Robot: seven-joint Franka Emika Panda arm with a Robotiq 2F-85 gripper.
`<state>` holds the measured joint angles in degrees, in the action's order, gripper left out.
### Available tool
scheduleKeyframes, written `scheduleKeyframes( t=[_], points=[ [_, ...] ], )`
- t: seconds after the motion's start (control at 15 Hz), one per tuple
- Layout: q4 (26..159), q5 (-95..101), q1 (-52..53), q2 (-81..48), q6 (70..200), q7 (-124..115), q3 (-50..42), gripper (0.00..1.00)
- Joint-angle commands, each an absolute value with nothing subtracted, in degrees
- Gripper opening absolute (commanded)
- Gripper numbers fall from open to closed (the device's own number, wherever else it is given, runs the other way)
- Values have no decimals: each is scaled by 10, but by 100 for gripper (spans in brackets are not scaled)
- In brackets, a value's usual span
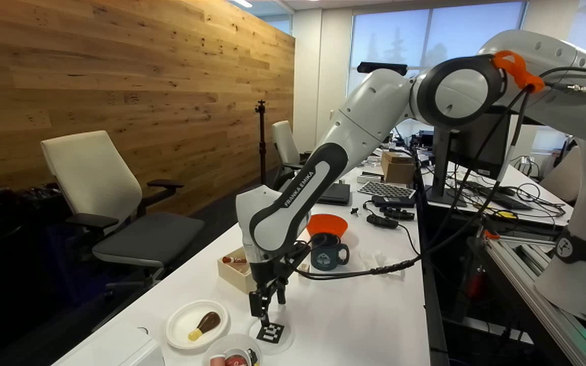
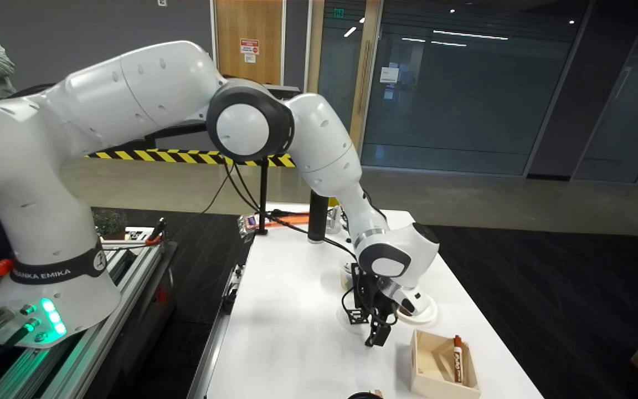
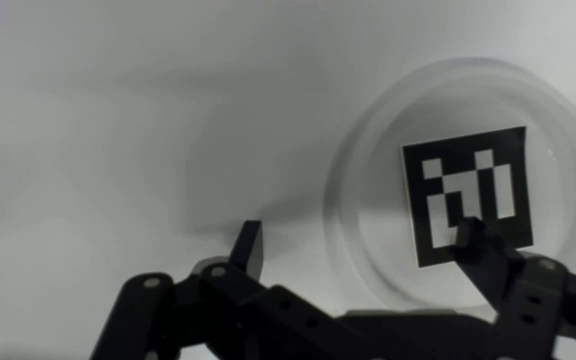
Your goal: Put the white lid on top of the clear container on the left.
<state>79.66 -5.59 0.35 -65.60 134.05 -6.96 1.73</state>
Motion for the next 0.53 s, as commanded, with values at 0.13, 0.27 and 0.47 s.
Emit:
scheduleKeyframes(
  t=[0.13,0.27,0.47],
  points=[
    [784,-58,4,-663,1329,-68,14,100],
    [781,-58,4,-663,1326,-68,14,100],
    [785,-60,14,-660,1324,-87,13,100]
  ],
)
